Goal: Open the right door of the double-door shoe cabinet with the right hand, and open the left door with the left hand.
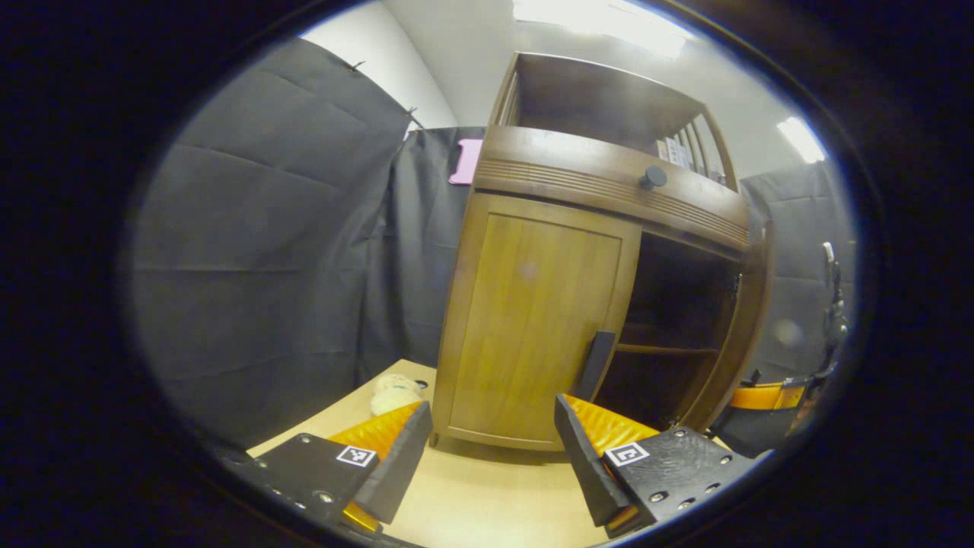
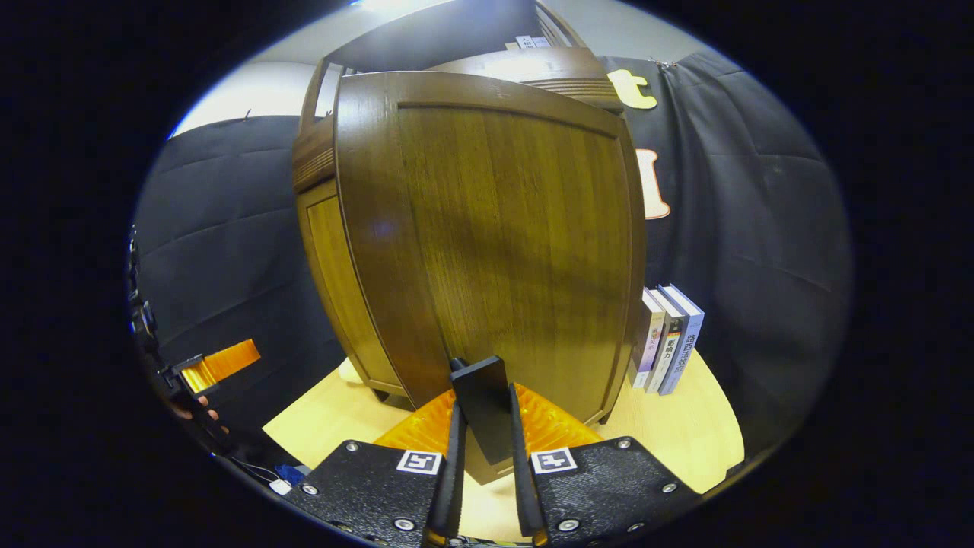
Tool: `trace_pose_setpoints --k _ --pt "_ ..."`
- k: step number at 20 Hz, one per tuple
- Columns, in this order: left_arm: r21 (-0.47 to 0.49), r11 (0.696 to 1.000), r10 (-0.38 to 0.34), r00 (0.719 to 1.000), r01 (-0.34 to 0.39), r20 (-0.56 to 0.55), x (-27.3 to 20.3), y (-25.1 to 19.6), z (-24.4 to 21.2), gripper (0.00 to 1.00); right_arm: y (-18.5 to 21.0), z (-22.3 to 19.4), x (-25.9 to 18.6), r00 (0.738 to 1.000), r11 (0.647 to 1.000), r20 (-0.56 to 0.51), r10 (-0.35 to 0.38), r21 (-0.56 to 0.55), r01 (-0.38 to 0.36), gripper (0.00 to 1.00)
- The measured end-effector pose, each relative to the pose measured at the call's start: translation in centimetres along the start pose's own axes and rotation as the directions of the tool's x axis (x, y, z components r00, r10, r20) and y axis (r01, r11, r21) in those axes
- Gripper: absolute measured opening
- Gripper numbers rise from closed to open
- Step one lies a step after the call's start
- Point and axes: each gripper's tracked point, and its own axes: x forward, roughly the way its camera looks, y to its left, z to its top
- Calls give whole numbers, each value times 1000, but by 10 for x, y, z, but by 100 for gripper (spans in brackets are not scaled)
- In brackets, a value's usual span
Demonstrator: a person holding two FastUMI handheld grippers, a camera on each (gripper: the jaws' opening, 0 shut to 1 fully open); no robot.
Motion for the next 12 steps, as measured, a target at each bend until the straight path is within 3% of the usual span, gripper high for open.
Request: trace_pose_setpoints --k 1,5,12 --pt "5 1000 26 1000 -26 12 -4 -8 6 89 1 2 0 1000 1000 2 22 -1 -22 29" --pt "53 993 102 994 -105 44 -29 -38 15 93 0 5 -2 995 994 -16 100 -29 -101 29" --pt "92 987 124 990 -130 65 -41 -89 0 95 -3 14 -8 985 984 -14 172 -43 -172 28"
